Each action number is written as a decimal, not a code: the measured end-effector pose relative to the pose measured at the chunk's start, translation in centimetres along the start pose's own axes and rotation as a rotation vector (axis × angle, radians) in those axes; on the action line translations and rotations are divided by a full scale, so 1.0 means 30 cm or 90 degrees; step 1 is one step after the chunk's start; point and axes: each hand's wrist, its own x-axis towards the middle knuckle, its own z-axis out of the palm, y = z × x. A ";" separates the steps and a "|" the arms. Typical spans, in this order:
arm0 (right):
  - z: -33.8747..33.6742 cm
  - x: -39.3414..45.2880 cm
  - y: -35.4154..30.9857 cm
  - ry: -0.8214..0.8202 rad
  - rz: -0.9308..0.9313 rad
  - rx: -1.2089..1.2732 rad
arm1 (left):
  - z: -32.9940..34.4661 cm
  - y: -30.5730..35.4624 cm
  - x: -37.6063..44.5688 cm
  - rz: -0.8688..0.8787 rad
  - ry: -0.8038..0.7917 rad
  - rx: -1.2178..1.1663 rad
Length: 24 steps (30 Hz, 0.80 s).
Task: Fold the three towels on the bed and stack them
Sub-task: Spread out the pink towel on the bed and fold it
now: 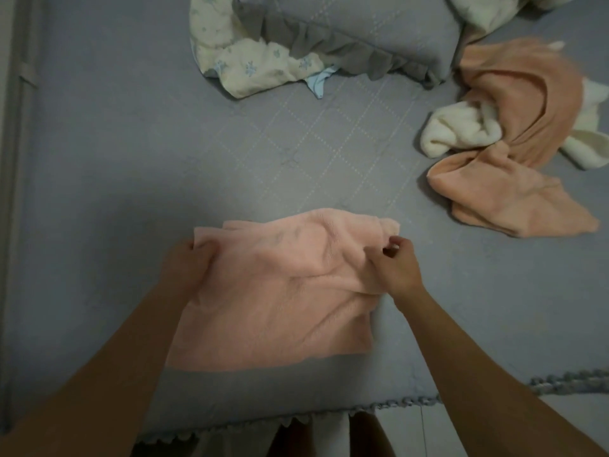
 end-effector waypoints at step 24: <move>-0.562 -0.012 -0.325 0.105 -0.204 -0.076 | -0.108 0.412 -0.178 0.140 -0.197 -0.431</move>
